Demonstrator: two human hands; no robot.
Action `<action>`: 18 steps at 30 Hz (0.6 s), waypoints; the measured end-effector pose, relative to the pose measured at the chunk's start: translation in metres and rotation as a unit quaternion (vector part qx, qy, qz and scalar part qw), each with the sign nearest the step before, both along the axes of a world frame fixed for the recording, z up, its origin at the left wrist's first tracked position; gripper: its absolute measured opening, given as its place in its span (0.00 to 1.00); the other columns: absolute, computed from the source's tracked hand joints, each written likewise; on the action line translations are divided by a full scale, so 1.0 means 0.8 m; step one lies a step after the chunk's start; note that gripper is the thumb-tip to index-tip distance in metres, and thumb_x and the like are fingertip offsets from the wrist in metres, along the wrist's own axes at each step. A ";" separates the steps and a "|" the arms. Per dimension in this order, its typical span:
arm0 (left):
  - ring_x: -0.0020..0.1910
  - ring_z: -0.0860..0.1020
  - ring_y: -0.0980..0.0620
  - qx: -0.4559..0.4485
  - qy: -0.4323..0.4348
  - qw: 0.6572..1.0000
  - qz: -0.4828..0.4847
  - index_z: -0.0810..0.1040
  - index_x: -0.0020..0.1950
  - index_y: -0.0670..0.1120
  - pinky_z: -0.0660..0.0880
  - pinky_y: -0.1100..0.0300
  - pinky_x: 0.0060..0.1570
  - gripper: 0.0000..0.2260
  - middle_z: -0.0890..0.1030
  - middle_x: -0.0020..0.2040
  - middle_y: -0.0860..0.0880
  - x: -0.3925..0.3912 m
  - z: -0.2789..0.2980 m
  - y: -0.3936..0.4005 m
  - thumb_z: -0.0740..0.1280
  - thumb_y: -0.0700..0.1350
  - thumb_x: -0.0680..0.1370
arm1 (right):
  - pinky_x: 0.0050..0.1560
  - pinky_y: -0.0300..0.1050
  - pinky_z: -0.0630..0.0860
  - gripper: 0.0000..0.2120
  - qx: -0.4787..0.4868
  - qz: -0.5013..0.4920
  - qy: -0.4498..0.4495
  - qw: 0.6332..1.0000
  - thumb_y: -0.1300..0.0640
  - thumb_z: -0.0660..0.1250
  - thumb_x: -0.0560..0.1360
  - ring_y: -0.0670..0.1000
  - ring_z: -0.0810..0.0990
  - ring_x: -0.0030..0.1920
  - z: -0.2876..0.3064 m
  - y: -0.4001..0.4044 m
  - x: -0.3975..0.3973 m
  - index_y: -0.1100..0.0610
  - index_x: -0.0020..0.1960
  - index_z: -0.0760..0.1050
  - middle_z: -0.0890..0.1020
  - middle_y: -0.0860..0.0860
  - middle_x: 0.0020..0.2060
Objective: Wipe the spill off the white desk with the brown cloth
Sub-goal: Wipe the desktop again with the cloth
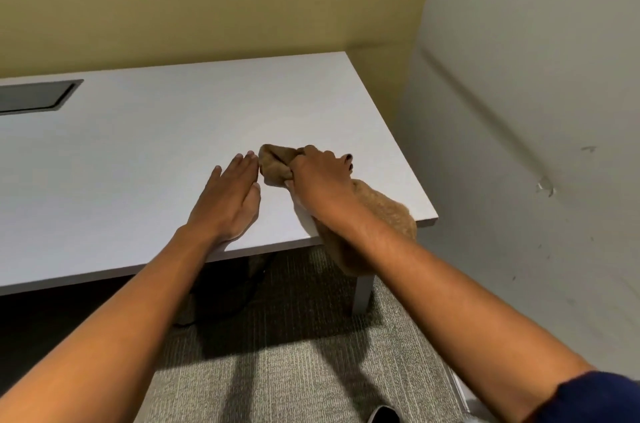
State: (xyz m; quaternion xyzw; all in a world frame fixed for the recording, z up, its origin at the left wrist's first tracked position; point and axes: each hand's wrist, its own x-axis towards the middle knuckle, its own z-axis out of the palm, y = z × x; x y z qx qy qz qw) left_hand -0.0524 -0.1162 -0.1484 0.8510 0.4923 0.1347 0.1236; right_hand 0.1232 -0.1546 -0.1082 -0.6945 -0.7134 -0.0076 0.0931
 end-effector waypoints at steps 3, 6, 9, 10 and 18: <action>0.81 0.51 0.50 -0.001 -0.005 1.000 -0.002 0.56 0.80 0.43 0.47 0.50 0.78 0.31 0.56 0.81 0.47 -0.002 0.001 0.001 0.46 0.52 0.78 | 0.48 0.53 0.70 0.09 0.031 -0.023 -0.033 0.999 0.56 0.66 0.79 0.58 0.76 0.57 -0.004 0.016 0.024 0.55 0.58 0.79 0.77 0.53 0.56; 0.81 0.50 0.49 -0.003 -0.003 1.000 0.000 0.56 0.80 0.42 0.46 0.50 0.78 0.31 0.55 0.81 0.47 -0.002 0.000 0.001 0.45 0.52 0.78 | 0.45 0.51 0.69 0.10 0.035 -0.076 -0.029 0.996 0.56 0.65 0.79 0.57 0.76 0.57 0.001 0.042 0.053 0.55 0.60 0.79 0.77 0.53 0.57; 0.81 0.50 0.50 -0.011 0.002 1.000 0.004 0.55 0.81 0.44 0.45 0.50 0.78 0.31 0.54 0.82 0.48 -0.001 0.000 0.004 0.44 0.52 0.78 | 0.43 0.48 0.64 0.09 0.041 -0.073 -0.032 0.996 0.55 0.64 0.80 0.58 0.77 0.54 -0.003 0.048 0.061 0.56 0.56 0.80 0.78 0.54 0.54; 0.81 0.49 0.51 -0.013 0.007 1.000 0.005 0.54 0.81 0.44 0.45 0.50 0.78 0.31 0.53 0.82 0.48 0.000 -0.001 0.004 0.44 0.52 0.79 | 0.43 0.48 0.63 0.10 0.036 -0.067 -0.027 0.997 0.54 0.63 0.80 0.58 0.77 0.54 -0.004 0.045 0.061 0.56 0.56 0.81 0.78 0.54 0.54; 0.81 0.48 0.51 -0.010 0.030 1.000 0.001 0.53 0.81 0.45 0.45 0.50 0.78 0.31 0.52 0.82 0.49 0.001 0.000 0.004 0.43 0.53 0.78 | 0.53 0.48 0.71 0.14 -0.045 0.019 0.049 0.998 0.45 0.64 0.79 0.57 0.79 0.57 0.011 -0.017 0.056 0.52 0.58 0.81 0.79 0.53 0.59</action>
